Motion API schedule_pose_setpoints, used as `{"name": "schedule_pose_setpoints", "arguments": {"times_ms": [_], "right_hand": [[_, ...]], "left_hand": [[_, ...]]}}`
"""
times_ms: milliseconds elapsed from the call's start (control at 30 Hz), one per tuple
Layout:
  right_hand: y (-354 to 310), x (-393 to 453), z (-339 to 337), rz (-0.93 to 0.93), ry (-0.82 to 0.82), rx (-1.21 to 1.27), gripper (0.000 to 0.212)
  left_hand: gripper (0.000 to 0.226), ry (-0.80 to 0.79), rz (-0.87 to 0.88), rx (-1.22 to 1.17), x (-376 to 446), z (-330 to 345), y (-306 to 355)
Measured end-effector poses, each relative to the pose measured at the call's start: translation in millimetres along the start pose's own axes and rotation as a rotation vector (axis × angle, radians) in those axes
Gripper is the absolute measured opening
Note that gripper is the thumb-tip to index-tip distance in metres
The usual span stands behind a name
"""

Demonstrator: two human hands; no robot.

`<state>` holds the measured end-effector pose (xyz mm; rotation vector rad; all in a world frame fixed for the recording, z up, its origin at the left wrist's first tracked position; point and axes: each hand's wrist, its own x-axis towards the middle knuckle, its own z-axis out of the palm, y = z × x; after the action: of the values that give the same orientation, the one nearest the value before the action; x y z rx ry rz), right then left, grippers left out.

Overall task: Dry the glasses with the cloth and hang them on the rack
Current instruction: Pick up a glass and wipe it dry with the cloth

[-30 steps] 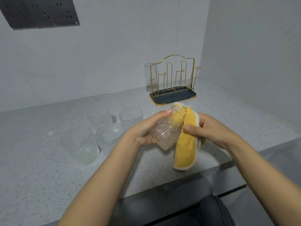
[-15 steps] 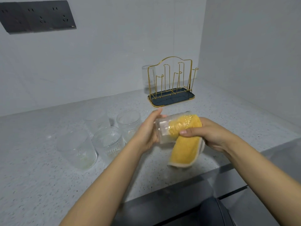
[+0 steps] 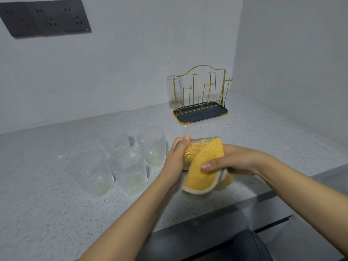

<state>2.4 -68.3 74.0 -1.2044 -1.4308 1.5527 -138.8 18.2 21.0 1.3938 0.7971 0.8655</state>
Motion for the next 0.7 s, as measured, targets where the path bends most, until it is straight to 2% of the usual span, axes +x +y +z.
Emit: {"name": "schedule_pose_setpoints", "arguments": {"times_ms": [67, 100, 167, 200, 300, 400, 533, 600, 700], "right_hand": [[1.9, 1.1, 3.8, -0.018, -0.018, 0.004, 0.043], [3.8, 1.1, 5.0, -0.025, -0.015, 0.054, 0.054], [5.7, -0.3, 5.2, -0.004, 0.007, 0.251, 0.078], [6.0, -0.8, 5.0, -0.002, 0.012, 0.349, 0.083], [6.3, -1.2, 8.0, -0.046, 0.038, 0.493, 0.078], [11.5, -0.3, 14.8, -0.106, 0.097, 0.469, 0.072], [12.2, -4.0, 18.7, -0.075, 0.141, 0.202, 0.043], [12.9, -5.5, 18.5, -0.042, 0.204, -0.104, 0.04], [17.5, -2.2, 18.3, -0.032, 0.277, -0.582, 0.034]], "left_hand": [[0.047, -0.034, 0.023, 0.059, 1.3, -3.9, 4.3], [0.05, -0.06, 0.03, 0.078, 1.8, -5.4, 6.7], [0.059, -0.125, 0.012, 0.078, 1.5, -5.5, 10.2], [0.062, -0.139, -0.001, 0.066, 0.8, -4.5, 10.9], [0.062, -0.131, -0.003, 0.06, 0.3, -1.3, 13.5], [0.048, -0.139, 0.008, 0.076, 5.2, -0.9, 16.0], [0.038, -0.173, -0.081, 0.03, 9.3, 1.1, 18.2], [0.032, -0.187, -0.136, 0.024, 12.4, 1.6, 22.8], [0.036, -0.18, -0.277, 0.093, 14.5, 1.8, 31.1]]}}
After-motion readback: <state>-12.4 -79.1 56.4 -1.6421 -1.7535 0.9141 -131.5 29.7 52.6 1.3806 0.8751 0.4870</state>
